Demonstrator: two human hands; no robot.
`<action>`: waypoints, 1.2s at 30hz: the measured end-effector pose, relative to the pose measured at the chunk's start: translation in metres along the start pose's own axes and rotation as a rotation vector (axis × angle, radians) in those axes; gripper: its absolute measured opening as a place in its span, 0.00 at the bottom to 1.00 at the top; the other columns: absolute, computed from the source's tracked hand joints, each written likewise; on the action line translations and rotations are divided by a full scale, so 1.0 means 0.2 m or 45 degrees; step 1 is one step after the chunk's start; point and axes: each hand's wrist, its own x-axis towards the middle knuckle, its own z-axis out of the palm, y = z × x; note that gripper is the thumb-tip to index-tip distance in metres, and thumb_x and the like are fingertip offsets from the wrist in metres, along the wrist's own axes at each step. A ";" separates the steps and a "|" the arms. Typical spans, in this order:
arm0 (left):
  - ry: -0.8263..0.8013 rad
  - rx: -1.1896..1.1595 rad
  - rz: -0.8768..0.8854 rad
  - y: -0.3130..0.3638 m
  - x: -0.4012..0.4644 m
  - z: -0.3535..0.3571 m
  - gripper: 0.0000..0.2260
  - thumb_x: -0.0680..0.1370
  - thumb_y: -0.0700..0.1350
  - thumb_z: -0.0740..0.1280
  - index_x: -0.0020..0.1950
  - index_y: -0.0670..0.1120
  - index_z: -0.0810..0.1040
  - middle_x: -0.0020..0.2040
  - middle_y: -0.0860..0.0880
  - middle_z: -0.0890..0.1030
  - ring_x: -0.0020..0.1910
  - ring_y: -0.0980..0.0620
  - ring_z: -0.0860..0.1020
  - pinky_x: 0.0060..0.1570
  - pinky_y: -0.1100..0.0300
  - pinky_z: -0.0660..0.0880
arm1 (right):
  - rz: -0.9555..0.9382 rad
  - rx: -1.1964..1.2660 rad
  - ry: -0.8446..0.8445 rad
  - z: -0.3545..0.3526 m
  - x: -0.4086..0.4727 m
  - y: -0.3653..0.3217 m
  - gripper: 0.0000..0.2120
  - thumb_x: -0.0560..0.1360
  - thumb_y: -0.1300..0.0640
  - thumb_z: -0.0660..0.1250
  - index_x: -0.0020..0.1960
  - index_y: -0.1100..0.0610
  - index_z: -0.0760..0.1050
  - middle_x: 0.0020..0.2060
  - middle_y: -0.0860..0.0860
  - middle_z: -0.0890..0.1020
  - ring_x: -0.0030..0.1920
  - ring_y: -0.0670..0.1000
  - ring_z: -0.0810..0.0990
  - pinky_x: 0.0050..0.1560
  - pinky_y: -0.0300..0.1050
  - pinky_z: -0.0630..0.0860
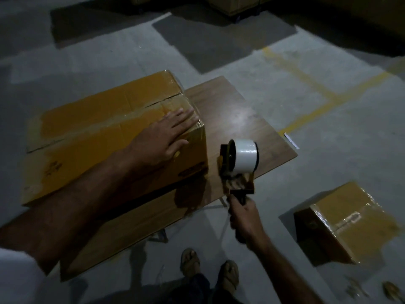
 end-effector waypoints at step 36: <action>0.533 -0.050 -0.198 0.01 -0.17 0.11 0.26 0.72 0.47 0.80 0.67 0.44 0.77 0.74 0.47 0.75 0.75 0.45 0.72 0.68 0.45 0.74 | -1.922 -0.933 0.054 0.33 0.70 -0.59 0.30 0.77 0.42 0.74 0.74 0.51 0.71 0.72 0.63 0.70 0.69 0.59 0.71 0.67 0.52 0.73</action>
